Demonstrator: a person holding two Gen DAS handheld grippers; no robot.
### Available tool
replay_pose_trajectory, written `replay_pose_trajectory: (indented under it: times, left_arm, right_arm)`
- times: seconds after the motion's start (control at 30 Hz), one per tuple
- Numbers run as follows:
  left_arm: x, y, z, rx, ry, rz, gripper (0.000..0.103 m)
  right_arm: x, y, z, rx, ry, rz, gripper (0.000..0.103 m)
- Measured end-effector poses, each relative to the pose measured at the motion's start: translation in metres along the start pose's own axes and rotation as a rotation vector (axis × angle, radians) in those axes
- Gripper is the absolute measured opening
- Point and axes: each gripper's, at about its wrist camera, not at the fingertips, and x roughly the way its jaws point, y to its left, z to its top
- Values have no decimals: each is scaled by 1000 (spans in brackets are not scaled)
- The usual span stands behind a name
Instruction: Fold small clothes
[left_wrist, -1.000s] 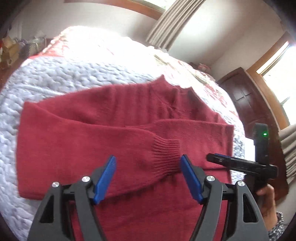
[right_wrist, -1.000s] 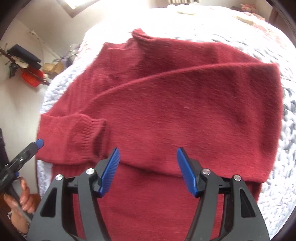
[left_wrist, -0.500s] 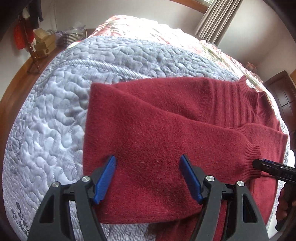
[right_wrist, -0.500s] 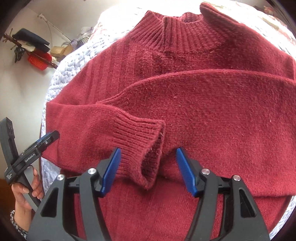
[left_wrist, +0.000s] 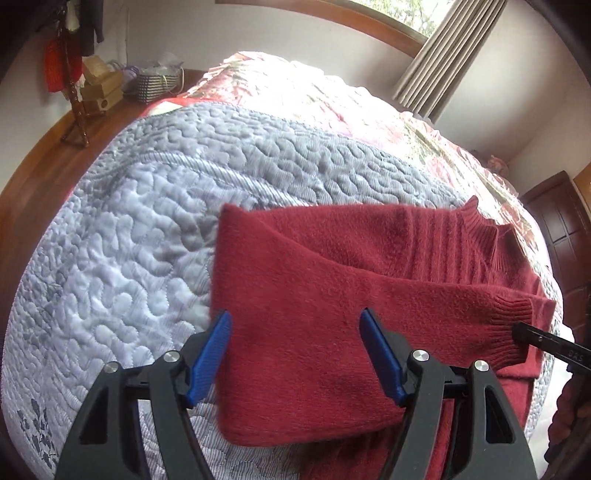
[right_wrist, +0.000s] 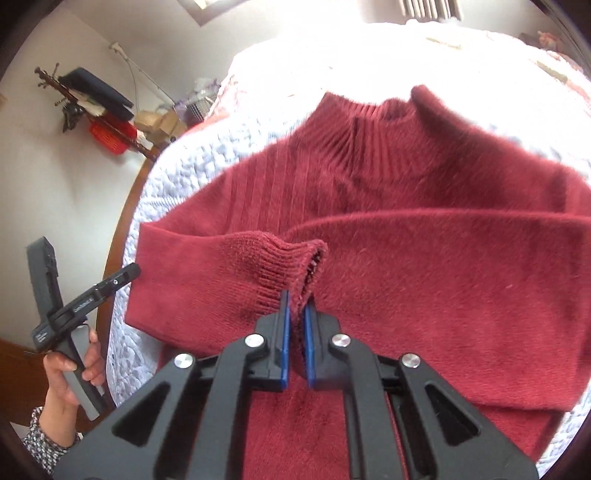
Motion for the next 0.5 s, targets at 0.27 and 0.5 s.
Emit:
replay_pose_trajectory:
  times: [0.27, 0.5]
  left_arm:
    - [11, -19, 4, 11, 12, 21, 72]
    - [33, -48, 3, 65, 43, 32, 72]
  right_arm:
    - [-57, -50, -4, 27, -70, -87, 5]
    - [-91, -102, -11, 95, -115, -159, 5]
